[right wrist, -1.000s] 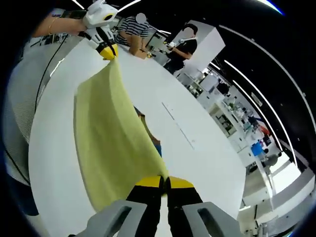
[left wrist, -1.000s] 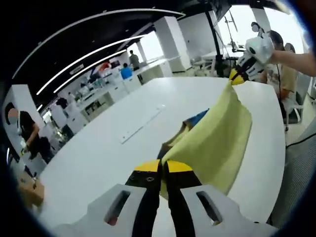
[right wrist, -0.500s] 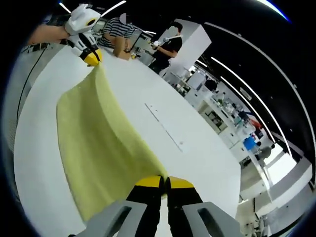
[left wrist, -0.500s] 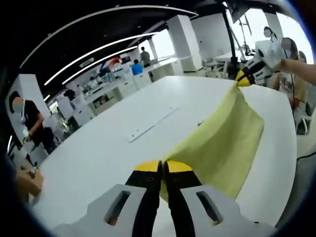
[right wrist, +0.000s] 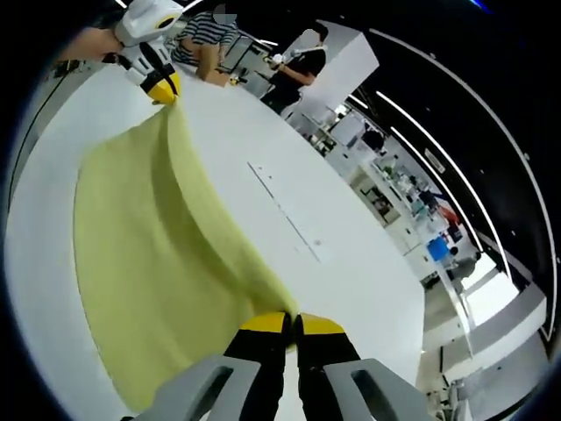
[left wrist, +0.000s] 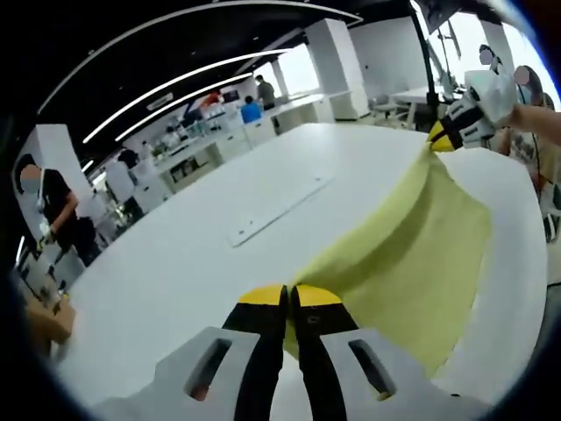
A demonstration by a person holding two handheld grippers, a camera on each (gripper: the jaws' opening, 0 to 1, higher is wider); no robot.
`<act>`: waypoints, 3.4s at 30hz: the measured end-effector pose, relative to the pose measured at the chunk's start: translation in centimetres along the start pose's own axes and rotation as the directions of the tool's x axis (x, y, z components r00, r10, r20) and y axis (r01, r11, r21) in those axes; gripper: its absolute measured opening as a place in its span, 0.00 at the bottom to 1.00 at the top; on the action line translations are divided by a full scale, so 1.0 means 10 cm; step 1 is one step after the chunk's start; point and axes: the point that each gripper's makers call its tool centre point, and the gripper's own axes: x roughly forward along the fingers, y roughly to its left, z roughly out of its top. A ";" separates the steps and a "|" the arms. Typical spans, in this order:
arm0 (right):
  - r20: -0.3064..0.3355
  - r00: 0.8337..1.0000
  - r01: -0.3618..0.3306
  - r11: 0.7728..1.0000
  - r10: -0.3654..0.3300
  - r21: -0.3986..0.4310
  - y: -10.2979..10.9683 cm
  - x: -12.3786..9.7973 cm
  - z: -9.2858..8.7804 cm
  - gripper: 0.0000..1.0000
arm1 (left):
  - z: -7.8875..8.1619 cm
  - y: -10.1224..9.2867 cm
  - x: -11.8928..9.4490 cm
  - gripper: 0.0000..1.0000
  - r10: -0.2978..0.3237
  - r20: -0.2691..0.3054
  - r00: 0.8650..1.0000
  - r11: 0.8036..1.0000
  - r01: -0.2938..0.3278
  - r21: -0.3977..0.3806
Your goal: Fold the garment on the visible template until the final outline fits inside the template.
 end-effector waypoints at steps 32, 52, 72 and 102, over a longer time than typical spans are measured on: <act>-0.055 0.988 -0.135 0.985 0.141 0.108 0.20 0.66 -0.37 0.00 | -0.61 0.04 0.72 0.13 -0.072 -0.118 0.990 0.994 0.081 0.072; -0.005 0.983 -0.164 0.894 0.183 0.417 0.25 0.52 -0.41 0.48 | -0.62 0.20 0.44 0.60 -0.028 -0.044 0.999 0.994 0.023 -0.105; 0.141 0.933 -0.350 0.754 0.330 0.556 0.66 -0.18 -0.30 0.80 | -0.60 -0.13 -0.19 0.75 -0.110 0.080 0.991 0.965 0.126 -0.230; 0.188 0.930 -0.363 0.714 0.315 0.598 1.19 -0.70 -0.64 0.58 | -1.26 -0.74 -0.73 0.46 -0.141 0.013 0.990 0.925 0.136 -0.354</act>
